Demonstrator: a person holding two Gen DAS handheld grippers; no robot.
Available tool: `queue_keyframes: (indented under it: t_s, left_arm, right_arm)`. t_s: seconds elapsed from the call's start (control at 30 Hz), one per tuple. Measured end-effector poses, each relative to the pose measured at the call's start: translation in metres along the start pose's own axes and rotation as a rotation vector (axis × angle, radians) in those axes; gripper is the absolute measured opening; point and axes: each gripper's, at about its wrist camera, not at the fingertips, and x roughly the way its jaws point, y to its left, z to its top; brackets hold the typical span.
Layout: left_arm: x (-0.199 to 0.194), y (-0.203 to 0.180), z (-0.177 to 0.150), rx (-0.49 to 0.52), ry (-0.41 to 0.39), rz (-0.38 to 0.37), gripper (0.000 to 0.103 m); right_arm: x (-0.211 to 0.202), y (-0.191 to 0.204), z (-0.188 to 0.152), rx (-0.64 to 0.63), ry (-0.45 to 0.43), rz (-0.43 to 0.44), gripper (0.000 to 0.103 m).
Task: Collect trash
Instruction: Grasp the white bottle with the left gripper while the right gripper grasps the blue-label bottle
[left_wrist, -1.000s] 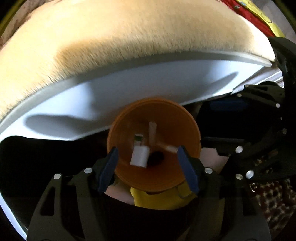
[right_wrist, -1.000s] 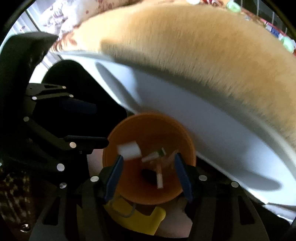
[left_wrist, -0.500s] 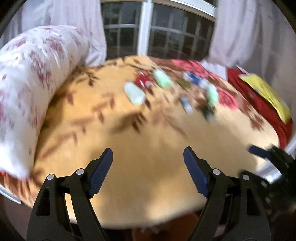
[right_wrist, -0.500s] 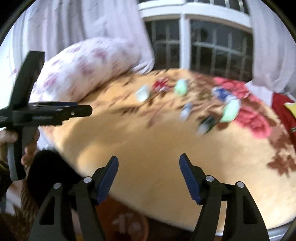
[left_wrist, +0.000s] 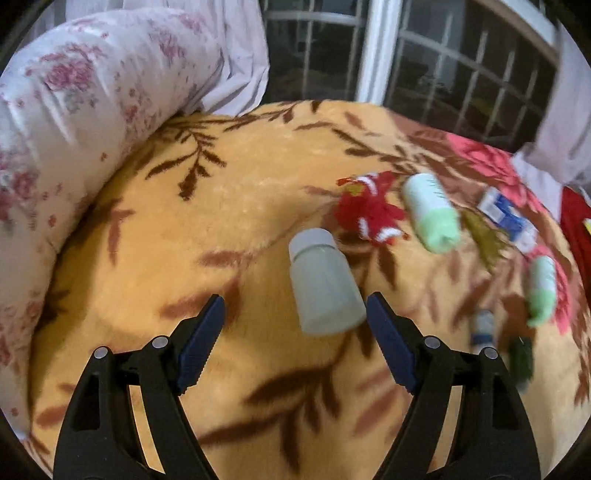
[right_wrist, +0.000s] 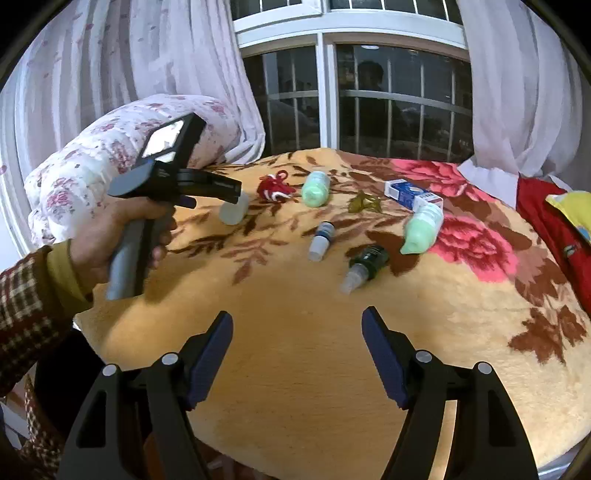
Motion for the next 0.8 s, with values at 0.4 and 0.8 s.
queue_keyframes:
  t_s: [0.4, 0.8]
  left_arm:
    - [0.003, -0.010, -0.018, 0.057, -0.027, -0.098, 0.042]
    - [-0.074, 0.021, -0.076, 0.107, -0.107, -0.195, 0.042]
  right_arm:
    - [0.038, -0.014, 0.029, -0.001, 0.041, -0.027, 0.066]
    - [0.153, -0.011, 0.106, -0.048, 0.175, -0.117, 0.063]
